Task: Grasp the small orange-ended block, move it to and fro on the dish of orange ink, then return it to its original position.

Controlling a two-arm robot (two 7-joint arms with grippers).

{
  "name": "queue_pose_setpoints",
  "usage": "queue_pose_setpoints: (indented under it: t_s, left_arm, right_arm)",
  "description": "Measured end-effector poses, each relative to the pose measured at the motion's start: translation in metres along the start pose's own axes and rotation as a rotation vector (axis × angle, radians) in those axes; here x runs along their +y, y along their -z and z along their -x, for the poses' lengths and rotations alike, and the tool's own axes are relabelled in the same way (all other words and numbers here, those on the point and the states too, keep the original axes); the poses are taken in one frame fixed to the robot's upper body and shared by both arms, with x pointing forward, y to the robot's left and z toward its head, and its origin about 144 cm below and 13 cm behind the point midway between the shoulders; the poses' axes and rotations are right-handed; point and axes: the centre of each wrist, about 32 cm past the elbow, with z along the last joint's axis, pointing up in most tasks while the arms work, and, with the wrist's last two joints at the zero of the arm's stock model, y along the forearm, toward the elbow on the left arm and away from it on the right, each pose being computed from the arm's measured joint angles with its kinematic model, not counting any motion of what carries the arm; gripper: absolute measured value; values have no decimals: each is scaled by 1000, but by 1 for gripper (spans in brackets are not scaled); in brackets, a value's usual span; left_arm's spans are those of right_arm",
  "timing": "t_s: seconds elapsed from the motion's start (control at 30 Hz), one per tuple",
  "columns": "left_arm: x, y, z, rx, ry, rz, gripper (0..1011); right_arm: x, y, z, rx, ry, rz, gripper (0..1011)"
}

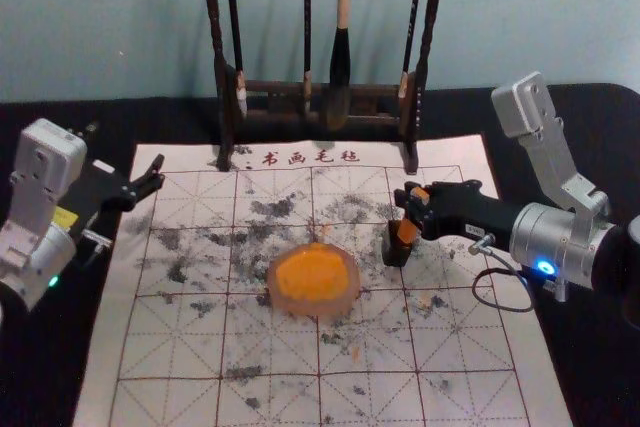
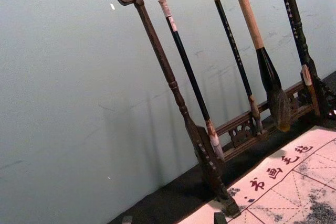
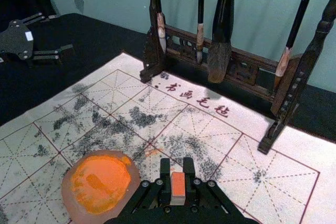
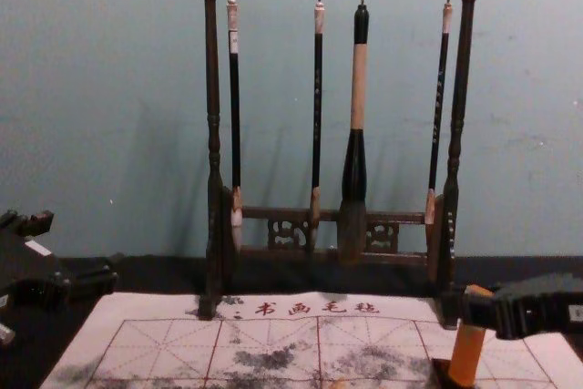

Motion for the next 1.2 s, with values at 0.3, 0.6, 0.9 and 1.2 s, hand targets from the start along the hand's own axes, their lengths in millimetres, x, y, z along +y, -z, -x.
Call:
queue_pose_setpoints:
  t_s: [0.3, 0.6, 0.9, 1.2]
  left_arm:
    - [0, 0, 0, 0, 0, 0, 1001]
    - [0, 0, 0, 0, 0, 0, 1001]
    - [0, 0, 0, 0, 0, 0, 1001]
    - [0, 0, 0, 0, 0, 0, 1001]
  right_arm:
    - [3, 2, 0, 7, 4, 4, 129]
    - [6, 3, 1, 11, 5, 9, 129]
    - [11, 10, 3, 18, 0, 28, 129]
    - [16, 16, 5, 21, -4, 46, 129]
